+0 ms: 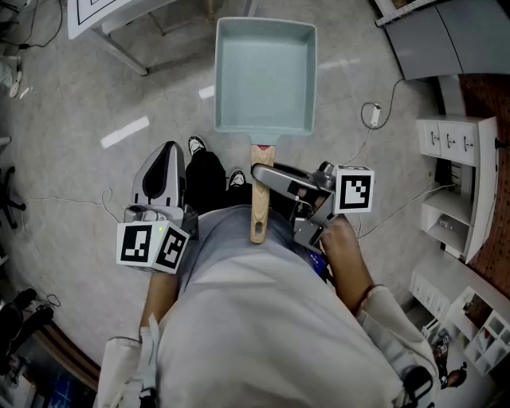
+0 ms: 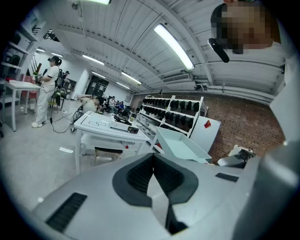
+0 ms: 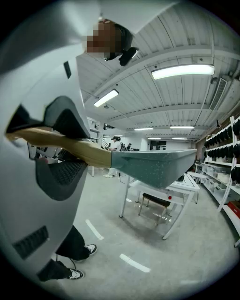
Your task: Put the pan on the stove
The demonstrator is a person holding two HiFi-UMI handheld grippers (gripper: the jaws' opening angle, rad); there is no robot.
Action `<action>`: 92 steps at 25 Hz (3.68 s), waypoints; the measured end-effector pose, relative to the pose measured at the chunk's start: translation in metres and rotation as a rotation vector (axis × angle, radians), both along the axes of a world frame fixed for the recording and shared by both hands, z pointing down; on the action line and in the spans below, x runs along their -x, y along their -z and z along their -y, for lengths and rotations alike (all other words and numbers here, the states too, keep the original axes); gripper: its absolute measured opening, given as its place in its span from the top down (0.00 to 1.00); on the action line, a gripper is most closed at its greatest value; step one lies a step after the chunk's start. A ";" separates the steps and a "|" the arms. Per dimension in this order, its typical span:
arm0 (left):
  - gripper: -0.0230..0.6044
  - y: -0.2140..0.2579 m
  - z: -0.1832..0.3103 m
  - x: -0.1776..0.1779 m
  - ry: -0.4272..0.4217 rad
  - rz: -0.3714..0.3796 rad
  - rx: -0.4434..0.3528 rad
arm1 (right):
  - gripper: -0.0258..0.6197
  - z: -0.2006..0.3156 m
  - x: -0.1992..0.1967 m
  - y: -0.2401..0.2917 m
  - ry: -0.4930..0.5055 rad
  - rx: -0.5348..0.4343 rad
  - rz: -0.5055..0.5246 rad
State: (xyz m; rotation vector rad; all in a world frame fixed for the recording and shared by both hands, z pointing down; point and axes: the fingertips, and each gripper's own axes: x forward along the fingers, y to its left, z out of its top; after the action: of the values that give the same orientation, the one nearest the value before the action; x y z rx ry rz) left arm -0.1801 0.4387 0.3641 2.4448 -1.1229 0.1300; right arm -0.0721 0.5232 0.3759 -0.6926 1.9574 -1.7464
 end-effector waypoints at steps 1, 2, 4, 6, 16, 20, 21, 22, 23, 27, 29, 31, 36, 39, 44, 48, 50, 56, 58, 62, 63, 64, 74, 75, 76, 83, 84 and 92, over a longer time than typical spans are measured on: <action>0.95 -0.002 -0.002 -0.003 -0.007 0.001 0.006 | 0.74 0.000 -0.001 -0.001 -0.002 -0.002 0.002; 0.95 -0.004 -0.003 -0.007 -0.014 0.002 0.011 | 0.74 -0.001 -0.002 -0.002 -0.005 -0.004 0.002; 0.95 -0.004 -0.008 -0.012 -0.027 0.008 0.007 | 0.74 -0.005 -0.005 -0.002 -0.013 -0.014 -0.003; 0.95 0.001 -0.017 -0.013 -0.030 0.012 -0.009 | 0.74 -0.014 -0.007 0.001 -0.020 -0.031 -0.018; 0.95 0.011 -0.012 0.002 0.007 0.000 -0.031 | 0.73 0.000 -0.009 0.002 -0.045 -0.038 -0.088; 0.95 0.022 0.006 0.005 0.008 -0.005 -0.036 | 0.73 0.016 -0.009 0.010 -0.046 -0.038 -0.106; 0.95 0.024 0.018 0.005 0.004 -0.005 -0.035 | 0.73 0.027 -0.008 0.012 -0.045 -0.038 -0.107; 0.95 0.024 0.034 0.004 0.000 -0.004 -0.031 | 0.73 0.042 -0.008 0.012 -0.045 -0.038 -0.108; 0.95 0.024 0.051 0.004 -0.006 -0.004 -0.026 | 0.73 0.058 -0.008 0.012 -0.047 -0.037 -0.108; 0.95 0.023 0.097 0.002 -0.029 -0.008 -0.016 | 0.73 0.103 -0.004 0.016 -0.057 -0.041 -0.097; 0.95 0.025 0.114 0.002 -0.043 -0.013 -0.023 | 0.73 0.119 -0.001 0.018 -0.064 -0.045 -0.102; 0.95 0.026 0.133 0.004 -0.055 -0.019 -0.034 | 0.73 0.136 0.002 0.020 -0.071 -0.050 -0.103; 0.95 0.028 0.178 0.013 -0.076 -0.019 -0.042 | 0.72 0.176 0.012 0.022 -0.089 -0.050 -0.105; 0.95 0.023 0.222 0.029 -0.086 -0.023 -0.042 | 0.72 0.217 0.028 0.018 -0.097 -0.046 -0.093; 0.95 0.027 0.238 0.035 -0.091 -0.040 -0.050 | 0.72 0.232 0.034 0.022 -0.105 -0.052 -0.109; 0.95 0.031 0.239 0.040 -0.096 -0.047 -0.042 | 0.72 0.238 0.036 0.026 -0.108 -0.062 -0.127; 0.95 0.034 0.240 0.042 -0.094 -0.051 -0.043 | 0.72 0.239 0.037 0.029 -0.106 -0.062 -0.128; 0.95 0.039 0.241 0.053 -0.057 -0.077 -0.041 | 0.72 0.241 0.042 0.033 -0.091 -0.052 -0.118; 0.95 0.038 0.241 0.057 -0.044 -0.081 -0.026 | 0.72 0.242 0.044 0.032 -0.085 -0.046 -0.121; 0.95 0.035 0.243 0.062 -0.035 -0.080 -0.010 | 0.72 0.247 0.047 0.033 -0.070 -0.043 -0.121; 0.95 0.035 0.246 0.063 -0.030 -0.085 -0.008 | 0.72 0.249 0.047 0.033 -0.067 -0.046 -0.122; 0.95 0.037 0.247 0.064 -0.022 -0.089 -0.007 | 0.72 0.251 0.047 0.034 -0.063 -0.050 -0.123; 0.95 0.035 0.286 0.047 -0.001 -0.074 -0.030 | 0.72 0.300 0.028 0.032 -0.032 -0.079 -0.135; 0.95 0.035 0.294 0.044 0.001 -0.072 -0.027 | 0.72 0.308 0.024 0.031 -0.030 -0.079 -0.134; 0.95 0.035 0.299 0.041 0.004 -0.069 -0.027 | 0.72 0.314 0.021 0.031 -0.027 -0.080 -0.133; 0.95 0.038 0.336 0.020 0.027 -0.058 -0.036 | 0.72 0.354 0.000 0.032 0.005 -0.092 -0.128; 0.95 0.038 0.342 0.017 0.031 -0.057 -0.037 | 0.72 0.361 -0.003 0.032 0.011 -0.092 -0.127; 0.95 0.041 0.394 -0.010 0.070 -0.035 -0.026 | 0.72 0.415 -0.028 0.031 0.067 -0.093 -0.118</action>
State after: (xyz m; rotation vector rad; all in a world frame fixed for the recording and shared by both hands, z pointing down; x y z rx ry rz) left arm -0.1703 0.0444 0.3232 2.4173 -1.2006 0.0517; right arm -0.0445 0.1084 0.3445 -0.7199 2.1491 -1.6755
